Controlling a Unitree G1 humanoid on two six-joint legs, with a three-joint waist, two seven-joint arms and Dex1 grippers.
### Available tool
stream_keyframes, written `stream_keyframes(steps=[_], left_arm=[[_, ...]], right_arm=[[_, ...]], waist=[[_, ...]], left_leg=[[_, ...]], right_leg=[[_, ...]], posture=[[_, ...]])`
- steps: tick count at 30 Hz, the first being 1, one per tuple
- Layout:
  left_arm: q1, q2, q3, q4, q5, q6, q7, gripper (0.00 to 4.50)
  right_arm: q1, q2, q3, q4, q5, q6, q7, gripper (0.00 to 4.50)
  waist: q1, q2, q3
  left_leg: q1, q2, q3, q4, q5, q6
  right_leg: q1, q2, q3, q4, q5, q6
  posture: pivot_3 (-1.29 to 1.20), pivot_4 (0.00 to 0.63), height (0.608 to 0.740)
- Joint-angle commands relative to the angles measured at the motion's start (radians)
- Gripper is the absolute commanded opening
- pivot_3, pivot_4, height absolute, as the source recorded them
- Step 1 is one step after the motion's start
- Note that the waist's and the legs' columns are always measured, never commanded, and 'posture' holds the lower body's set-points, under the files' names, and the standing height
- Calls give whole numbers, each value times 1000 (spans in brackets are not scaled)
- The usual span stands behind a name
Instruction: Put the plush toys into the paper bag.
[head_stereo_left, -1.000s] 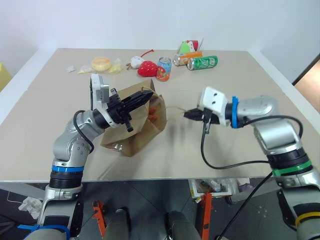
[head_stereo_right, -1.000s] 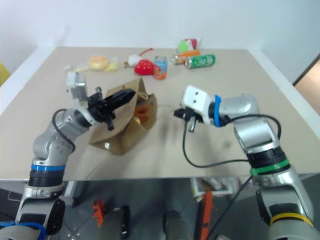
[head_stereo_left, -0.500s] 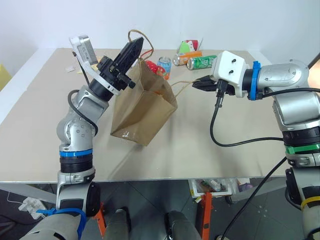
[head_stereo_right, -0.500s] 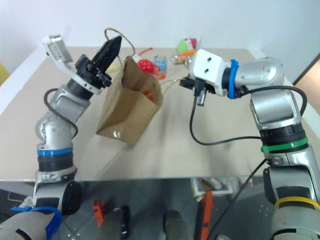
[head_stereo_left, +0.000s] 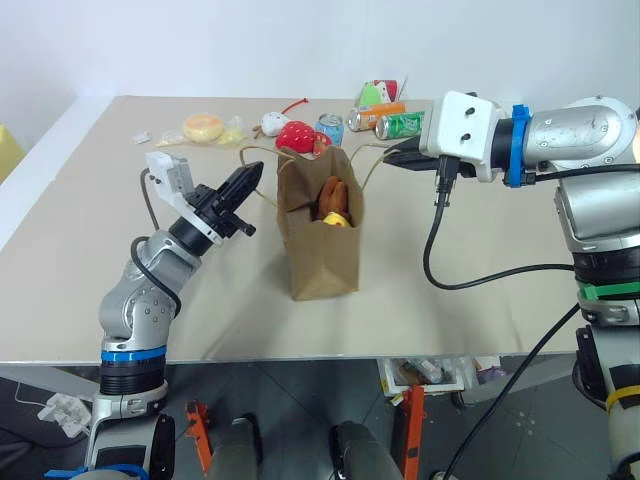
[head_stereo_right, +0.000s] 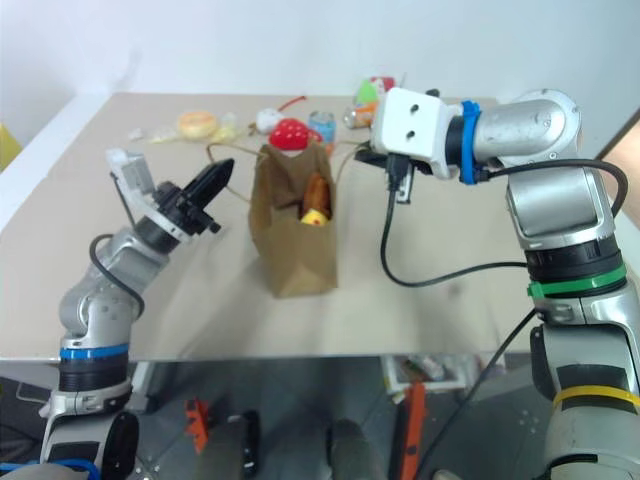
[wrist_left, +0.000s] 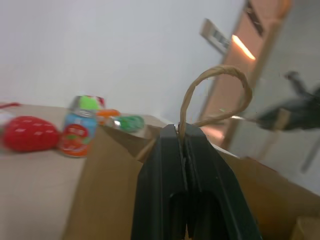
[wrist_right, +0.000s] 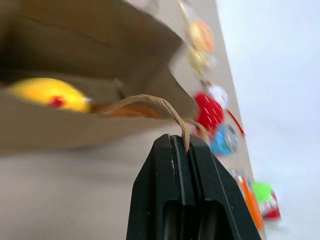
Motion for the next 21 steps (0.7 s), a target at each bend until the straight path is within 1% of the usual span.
stream_keyframes(steps=[1,5,8,10,11,12,13,14,15,16,17,18,19,20,21], left_arm=[[-13,-22,12,-56,-29,22,64,0],[9,-11,-52,-110,-32,70,39,0],[23,9,-78,-132,-32,91,7,0],[29,23,-85,-135,-27,95,-12,554],[30,28,-84,-133,-30,97,-18,714],[31,31,-81,-131,-36,99,-24,1321],[30,32,-77,-128,-43,103,-27,1581],[28,34,-73,-126,-50,106,-33,1981],[25,35,-69,-124,-53,107,-35,2346],[21,35,-64,-121,-57,109,-34,2725],[17,34,-56,-116,-66,110,-31,2912],[12,33,-47,-112,-71,107,-27,3356],[6,28,-34,-110,-92,111,-22,3659],[2,26,-24,-110,-107,115,-19,3773],[1,27,-11,-114,-141,128,-26,4317]], right_arm=[[10,15,1,-44,12,9,13,34],[37,37,25,-25,-2,17,5,34],[50,45,28,-18,-4,22,4,34],[54,51,25,-6,-5,29,-3,0],[56,54,24,1,-8,32,-9,0],[56,56,22,9,-10,37,-16,0],[55,59,19,15,-10,42,-22,343],[52,63,14,25,-7,48,-27,727],[48,64,9,34,-5,52,-29,953],[44,66,7,41,-6,52,-34,1406],[40,67,4,48,-10,52,-43,1605],[39,65,3,51,-7,51,-41,2045],[41,60,2,51,-1,50,-30,2372],[42,57,1,50,4,49,-21,2412],[42,53,-5,52,12,49,-16,2430]], waist=[[0,0,0],[0,0,0],[0,0,0],[0,0,0],[0,0,0],[0,0,0],[-1,0,0],[-1,0,0],[0,0,0],[0,0,0],[0,0,0],[0,0,0],[0,0,0],[0,0,0],[0,0,0]], left_leg=[[0,0,0,0,0,0],[0,0,0,1,0,0],[0,0,0,1,0,0],[0,0,0,1,0,0],[0,0,0,1,0,0],[0,0,0,1,0,0],[0,0,0,1,0,0],[0,0,0,1,0,0],[0,0,0,1,0,0],[0,0,0,1,0,0],[0,0,0,1,0,0],[0,0,0,1,0,0],[0,0,0,1,0,0],[0,0,0,1,0,0],[0,0,0,1,0,0]], right_leg=[[0,0,0,0,0,1],[0,0,0,0,1,0],[0,0,0,0,1,0],[0,0,0,0,1,-1],[0,0,0,0,1,-1],[0,0,0,0,0,-2],[0,0,0,0,0,-2],[0,0,0,0,0,-2],[0,0,0,0,0,-2],[0,0,0,0,0,-2],[0,0,0,0,0,-2],[0,0,0,0,0,-2],[0,0,0,0,0,-2],[0,0,0,0,0,-2],[0,0,0,0,0,-2]], posture=[[0,150,740],[0,150,740],[0,150,740],[0,150,740],[0,150,740],[0,150,740],[0,150,740],[0,150,740],[0,150,740],[0,150,740],[0,150,740],[0,150,740],[0,150,740],[0,150,740],[0,150,740]])
